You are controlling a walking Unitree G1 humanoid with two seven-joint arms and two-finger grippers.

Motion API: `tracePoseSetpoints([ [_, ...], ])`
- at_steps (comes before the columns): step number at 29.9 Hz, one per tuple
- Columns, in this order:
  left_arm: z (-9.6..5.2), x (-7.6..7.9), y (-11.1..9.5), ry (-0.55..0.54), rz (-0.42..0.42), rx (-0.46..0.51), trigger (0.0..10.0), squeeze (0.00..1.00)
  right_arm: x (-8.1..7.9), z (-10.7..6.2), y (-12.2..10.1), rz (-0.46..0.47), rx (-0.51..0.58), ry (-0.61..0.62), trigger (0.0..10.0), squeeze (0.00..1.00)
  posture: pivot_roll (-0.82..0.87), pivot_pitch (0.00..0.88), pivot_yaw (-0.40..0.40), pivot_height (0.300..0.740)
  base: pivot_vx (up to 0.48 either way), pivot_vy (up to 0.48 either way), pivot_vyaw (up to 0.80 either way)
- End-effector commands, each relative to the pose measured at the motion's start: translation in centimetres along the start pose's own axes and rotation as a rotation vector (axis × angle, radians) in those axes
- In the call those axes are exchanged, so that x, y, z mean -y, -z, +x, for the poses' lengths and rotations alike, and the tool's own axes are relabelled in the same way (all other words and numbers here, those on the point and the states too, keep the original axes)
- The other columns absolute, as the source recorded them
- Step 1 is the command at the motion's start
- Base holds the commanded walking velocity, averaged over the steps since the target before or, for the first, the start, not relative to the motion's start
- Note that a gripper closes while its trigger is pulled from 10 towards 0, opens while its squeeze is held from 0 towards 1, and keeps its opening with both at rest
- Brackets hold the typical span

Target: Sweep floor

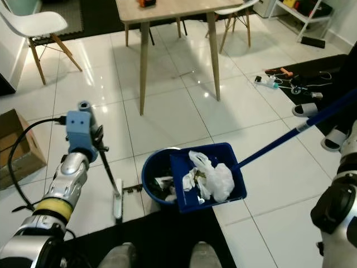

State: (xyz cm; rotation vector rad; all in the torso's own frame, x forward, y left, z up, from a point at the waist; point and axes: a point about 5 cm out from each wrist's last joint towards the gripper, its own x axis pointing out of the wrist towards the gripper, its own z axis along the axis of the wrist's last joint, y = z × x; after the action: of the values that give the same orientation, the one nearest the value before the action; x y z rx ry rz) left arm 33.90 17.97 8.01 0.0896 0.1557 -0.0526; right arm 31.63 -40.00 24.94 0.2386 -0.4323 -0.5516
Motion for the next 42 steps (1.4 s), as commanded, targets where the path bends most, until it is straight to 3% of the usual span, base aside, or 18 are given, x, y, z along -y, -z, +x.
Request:
tracePoseSetpoints([
  [1,0.1,-0.1,-0.1,0.002,0.014,-0.008,10.0,0.00,-0.8,0.2,-0.1,0.020,0.003,-0.018,10.0,0.00,-0.01,0.066,0.057,0.740,0.000,-0.480,0.00],
  [16,-0.1,0.3,0.0,-0.003,0.008,-0.023,10.0,0.00,-1.9,-0.5,1.7,-0.007,-0.068,-0.083,10.0,0.00,0.01,0.109,0.072,0.740,0.000,-0.480,0.67],
  [32,-0.1,-0.4,0.0,-0.061,0.009,-0.046,10.0,0.00,-1.2,-0.8,2.0,0.019,-0.075,-0.047,10.0,0.00,0.01,0.105,0.077,0.740,0.000,-0.480,0.80],
  [42,0.3,-0.7,-0.6,-0.111,-0.094,-0.061,10.0,0.00,-1.2,-1.1,2.5,0.050,-0.113,-0.048,10.0,0.00,0.01,0.098,0.078,0.740,0.000,0.000,0.16],
])
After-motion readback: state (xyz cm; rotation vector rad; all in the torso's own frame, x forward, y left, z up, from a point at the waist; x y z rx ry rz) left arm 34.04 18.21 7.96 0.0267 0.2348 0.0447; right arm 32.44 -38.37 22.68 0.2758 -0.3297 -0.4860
